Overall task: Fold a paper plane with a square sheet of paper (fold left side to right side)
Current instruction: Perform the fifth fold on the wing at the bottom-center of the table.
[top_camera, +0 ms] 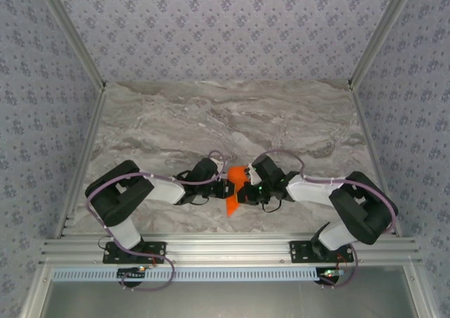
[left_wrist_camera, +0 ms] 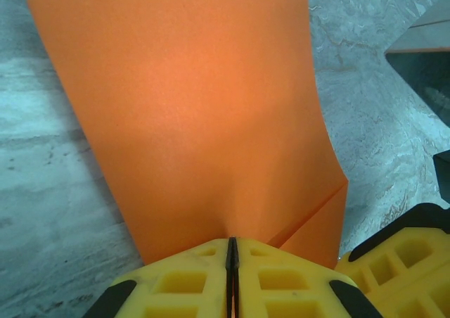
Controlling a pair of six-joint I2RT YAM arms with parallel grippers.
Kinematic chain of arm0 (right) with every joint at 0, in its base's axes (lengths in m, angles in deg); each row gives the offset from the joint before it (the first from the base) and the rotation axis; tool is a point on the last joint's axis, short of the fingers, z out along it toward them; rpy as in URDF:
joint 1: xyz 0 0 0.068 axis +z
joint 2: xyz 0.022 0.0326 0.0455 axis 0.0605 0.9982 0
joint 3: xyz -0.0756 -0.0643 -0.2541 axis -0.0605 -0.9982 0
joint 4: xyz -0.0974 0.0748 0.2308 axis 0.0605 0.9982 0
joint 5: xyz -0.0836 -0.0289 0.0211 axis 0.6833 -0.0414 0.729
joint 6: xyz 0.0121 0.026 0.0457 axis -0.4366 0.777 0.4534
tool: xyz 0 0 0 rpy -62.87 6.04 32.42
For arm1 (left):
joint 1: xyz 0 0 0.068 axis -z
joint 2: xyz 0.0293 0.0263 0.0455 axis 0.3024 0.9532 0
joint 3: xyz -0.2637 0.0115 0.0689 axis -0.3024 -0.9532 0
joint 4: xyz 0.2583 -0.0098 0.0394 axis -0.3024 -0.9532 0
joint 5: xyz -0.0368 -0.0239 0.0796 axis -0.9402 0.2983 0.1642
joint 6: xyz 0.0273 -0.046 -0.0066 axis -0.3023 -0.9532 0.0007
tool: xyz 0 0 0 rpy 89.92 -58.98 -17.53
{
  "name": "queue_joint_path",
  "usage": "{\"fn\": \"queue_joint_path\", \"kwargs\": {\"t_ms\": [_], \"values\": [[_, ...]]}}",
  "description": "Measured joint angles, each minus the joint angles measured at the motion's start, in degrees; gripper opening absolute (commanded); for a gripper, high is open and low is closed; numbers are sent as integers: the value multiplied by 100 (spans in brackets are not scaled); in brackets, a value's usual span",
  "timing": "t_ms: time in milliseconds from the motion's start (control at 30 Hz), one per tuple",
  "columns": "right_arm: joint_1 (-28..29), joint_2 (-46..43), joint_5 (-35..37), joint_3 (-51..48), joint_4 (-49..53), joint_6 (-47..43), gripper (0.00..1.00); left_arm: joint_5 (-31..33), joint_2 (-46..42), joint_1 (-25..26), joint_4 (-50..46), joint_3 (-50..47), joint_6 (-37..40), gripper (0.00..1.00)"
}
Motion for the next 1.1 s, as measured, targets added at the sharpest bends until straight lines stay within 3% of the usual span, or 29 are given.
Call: {"fn": "queue_joint_path", "kwargs": {"t_ms": [400, 733, 1100], "values": [[-4, 278, -7, -116, -315, -7, 0, 26, 0, 0, 7, -11, 0, 8], [136, -256, 42, -243, -352, -9, 0, 28, 0, 0, 17, -22, 2, 8], [122, 39, 190, -251, -229, -48, 0, 31, -24, 0, -4, -22, 4, 9]]}}
